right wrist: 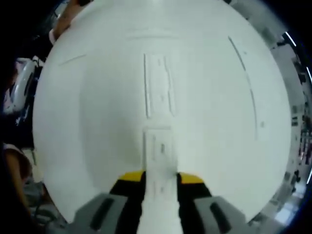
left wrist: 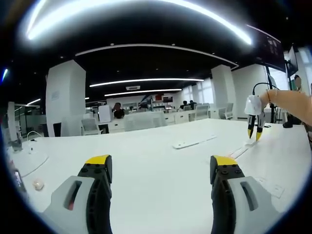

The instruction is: Locate the socket holder cover, grip the socket holder cover, clip it into the socket holder slot.

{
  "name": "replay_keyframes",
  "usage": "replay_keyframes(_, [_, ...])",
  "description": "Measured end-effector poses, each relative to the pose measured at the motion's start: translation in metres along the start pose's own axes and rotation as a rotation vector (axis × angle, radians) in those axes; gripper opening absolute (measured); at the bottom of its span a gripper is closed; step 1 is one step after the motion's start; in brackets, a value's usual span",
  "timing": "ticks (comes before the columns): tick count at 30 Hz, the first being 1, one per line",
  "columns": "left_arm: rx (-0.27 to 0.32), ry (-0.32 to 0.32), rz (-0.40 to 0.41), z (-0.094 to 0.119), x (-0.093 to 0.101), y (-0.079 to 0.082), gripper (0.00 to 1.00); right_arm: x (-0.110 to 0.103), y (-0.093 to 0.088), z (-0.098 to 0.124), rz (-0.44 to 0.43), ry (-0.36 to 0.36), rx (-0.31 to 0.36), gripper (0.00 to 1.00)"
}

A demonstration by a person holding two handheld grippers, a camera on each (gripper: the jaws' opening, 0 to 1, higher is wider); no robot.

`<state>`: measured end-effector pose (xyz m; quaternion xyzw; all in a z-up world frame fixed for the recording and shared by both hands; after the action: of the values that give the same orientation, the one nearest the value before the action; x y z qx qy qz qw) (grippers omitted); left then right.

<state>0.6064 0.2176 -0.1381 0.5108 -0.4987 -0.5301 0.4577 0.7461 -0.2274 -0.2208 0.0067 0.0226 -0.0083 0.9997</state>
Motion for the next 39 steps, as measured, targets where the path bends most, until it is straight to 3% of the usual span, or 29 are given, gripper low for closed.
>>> replay_keyframes(14, [0.002,0.001,-0.001,-0.004,-0.001,0.004,0.81,0.008,0.012,0.003,0.027,0.007,0.017,0.28])
replay_keyframes(39, [0.0,0.003,-0.007,-0.002,-0.003,-0.001,0.81,0.005,0.022,-0.01,0.041,0.023,0.008,0.28])
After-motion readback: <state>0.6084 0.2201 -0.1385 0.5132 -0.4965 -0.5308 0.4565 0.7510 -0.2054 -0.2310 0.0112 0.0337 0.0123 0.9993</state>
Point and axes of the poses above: the point that each gripper's makers call its tool centre point, and the gripper's own axes: z roughly backward along the fingers, x roughly to its right, y roughly out of its top, the point moved 5 cm from there along z, roughly backward along the fingers, and after that the axes turned 8 degrees about y, right-handed, at the moved point
